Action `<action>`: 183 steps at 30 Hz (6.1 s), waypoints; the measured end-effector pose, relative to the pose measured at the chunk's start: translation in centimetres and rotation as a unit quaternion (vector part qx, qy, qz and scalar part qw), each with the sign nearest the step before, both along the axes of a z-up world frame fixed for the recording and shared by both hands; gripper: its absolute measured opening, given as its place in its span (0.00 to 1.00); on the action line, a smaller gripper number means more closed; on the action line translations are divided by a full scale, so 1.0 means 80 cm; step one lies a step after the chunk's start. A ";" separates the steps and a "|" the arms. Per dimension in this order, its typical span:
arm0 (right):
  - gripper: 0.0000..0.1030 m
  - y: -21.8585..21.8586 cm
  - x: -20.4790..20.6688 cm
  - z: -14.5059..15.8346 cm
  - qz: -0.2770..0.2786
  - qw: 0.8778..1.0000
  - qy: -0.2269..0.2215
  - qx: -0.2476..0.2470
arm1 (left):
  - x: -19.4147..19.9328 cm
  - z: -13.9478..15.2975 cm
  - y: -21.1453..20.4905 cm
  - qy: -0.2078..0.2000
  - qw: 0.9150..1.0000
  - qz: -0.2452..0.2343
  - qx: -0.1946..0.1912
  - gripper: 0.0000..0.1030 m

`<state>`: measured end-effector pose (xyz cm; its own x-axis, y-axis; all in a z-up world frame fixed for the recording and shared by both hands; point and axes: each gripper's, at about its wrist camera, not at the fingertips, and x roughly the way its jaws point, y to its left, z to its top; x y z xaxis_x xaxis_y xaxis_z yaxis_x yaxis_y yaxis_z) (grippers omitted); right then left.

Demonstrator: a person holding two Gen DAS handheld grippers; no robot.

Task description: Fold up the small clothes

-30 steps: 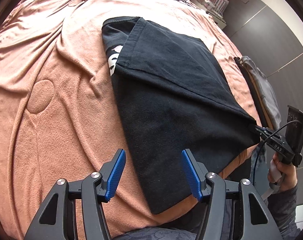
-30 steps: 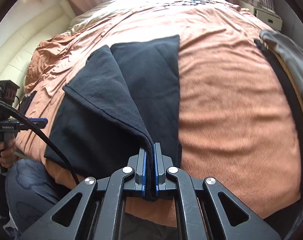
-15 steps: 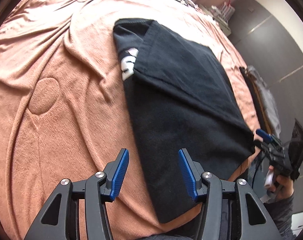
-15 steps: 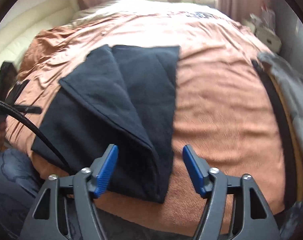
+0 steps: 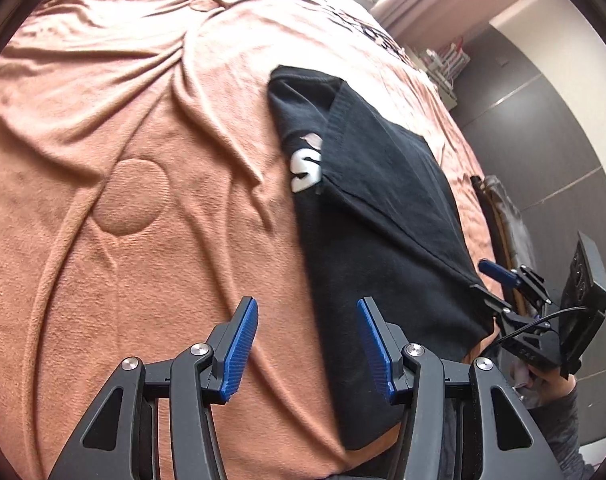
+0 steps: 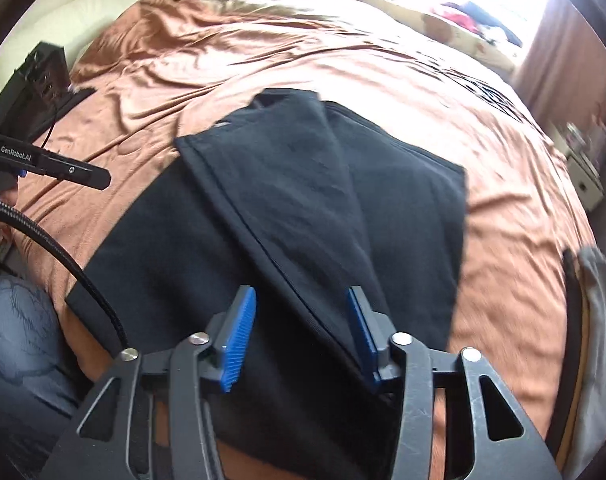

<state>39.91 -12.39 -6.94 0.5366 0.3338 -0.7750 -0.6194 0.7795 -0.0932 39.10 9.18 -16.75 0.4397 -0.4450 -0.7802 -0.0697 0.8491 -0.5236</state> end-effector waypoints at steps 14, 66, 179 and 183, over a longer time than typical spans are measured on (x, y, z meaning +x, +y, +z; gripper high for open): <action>0.36 0.108 0.061 -0.036 0.076 0.995 0.006 -0.062 | -0.024 -0.012 0.062 -0.005 0.998 0.049 -0.047 0.52; 0.45 -0.061 0.264 -0.051 -0.139 0.981 0.061 0.121 | 0.046 -0.018 -0.003 0.020 0.999 0.030 -0.010 0.52; 0.69 -0.102 0.281 -0.104 -0.101 0.922 0.227 0.296 | 0.185 -0.041 0.009 0.045 0.998 0.045 -0.028 0.29; 0.69 -0.104 0.299 -0.113 -0.070 0.915 0.230 0.324 | 0.203 -0.042 0.013 0.045 0.997 0.052 -0.027 0.29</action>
